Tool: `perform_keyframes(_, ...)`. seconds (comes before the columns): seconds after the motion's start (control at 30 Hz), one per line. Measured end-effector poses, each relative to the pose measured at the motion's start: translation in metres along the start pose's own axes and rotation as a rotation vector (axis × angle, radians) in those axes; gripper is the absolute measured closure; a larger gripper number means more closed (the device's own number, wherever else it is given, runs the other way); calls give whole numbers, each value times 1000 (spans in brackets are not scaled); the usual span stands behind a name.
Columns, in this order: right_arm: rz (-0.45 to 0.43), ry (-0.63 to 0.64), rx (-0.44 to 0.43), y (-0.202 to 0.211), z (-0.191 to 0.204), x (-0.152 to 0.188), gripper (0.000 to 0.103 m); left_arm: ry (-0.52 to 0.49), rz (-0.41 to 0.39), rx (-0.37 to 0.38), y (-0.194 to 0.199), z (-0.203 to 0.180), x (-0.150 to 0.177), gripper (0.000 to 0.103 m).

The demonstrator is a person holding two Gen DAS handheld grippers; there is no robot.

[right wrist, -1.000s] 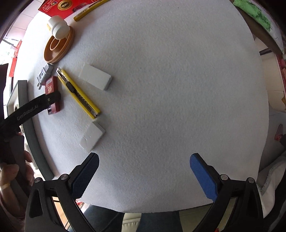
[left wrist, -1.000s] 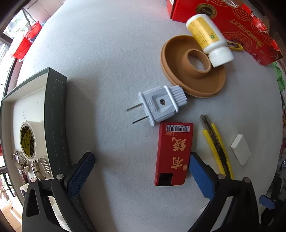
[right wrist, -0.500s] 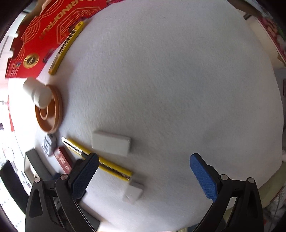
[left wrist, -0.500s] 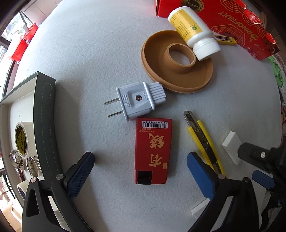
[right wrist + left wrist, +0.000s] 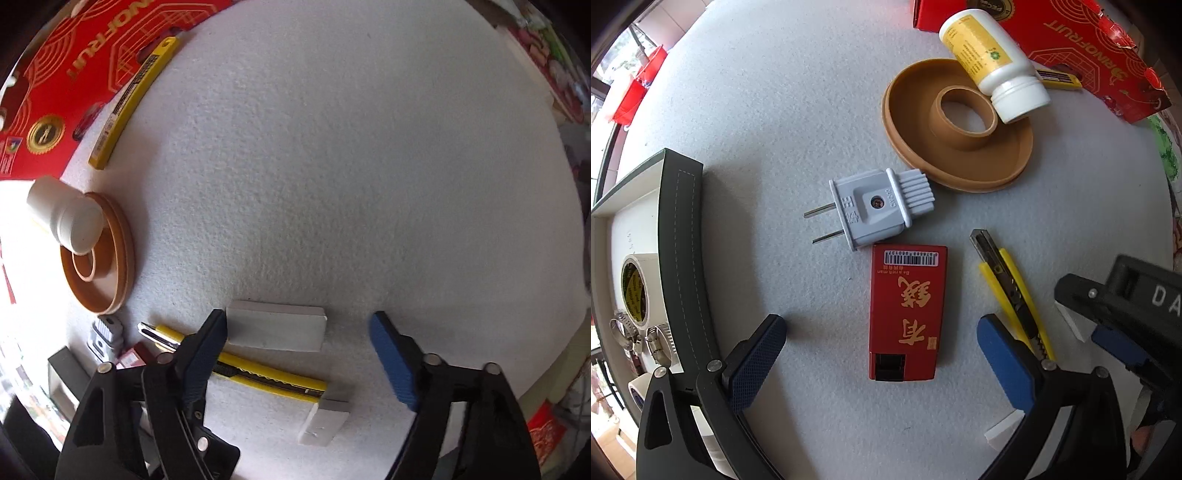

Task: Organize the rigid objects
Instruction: 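Grasp the red box with the left tool while the right tool grasps a white block, then carry the red box and white block over the white tray with both tools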

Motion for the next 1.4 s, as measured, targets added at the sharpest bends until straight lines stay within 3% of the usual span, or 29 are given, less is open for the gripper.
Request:
perform_keyframes(0.03,2,36,-3,1,4,1,50,-1,0,0,1,-1,-1,0)
perform_keyframes(0.13,33,55,-43,1,2,2,50,-42,-10,-1,3,-8,-2,2)
perform_keyframes(0.23,55,37,-99,5,-11,11,50,-62,-31,1,10,-13,-2,11)
perform_keyframes(0.33,64,67,-95,12,-27,22,50,-109,-74,6,22,-20,2,31)
perform_keyframes(0.4,75,88,-90,14,-44,31,50,-157,-103,10,29,-22,6,58)
perform_keyframes(0.47,77,101,-82,19,-62,49,50,-188,-99,36,32,-23,13,63)
perform_keyframes(0.6,83,146,-58,23,-77,69,50,-189,-79,92,34,-17,33,63)
perform_keyframes(1.0,142,353,-50,28,-54,129,50,-227,-83,232,73,10,103,68)
perform_keyframes(1.27,154,438,-33,28,-24,149,50,-202,-90,240,71,29,108,68)
perform_keyframes(1.33,147,444,-28,35,-29,148,50,-190,-85,238,64,22,107,58)
perform_keyframes(1.4,142,447,-23,40,-24,147,50,-187,-86,202,57,17,107,29)
Point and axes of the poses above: each gripper's, at about its wrist camera, not at the fingertips, and y roughly against the way its jaws point, z to its left, x to its underside, the point moved 6 cm from there along -y, roughly the way its jaws point, and after that the axes turned 14 degrees about -x, right-handed, at the moved point
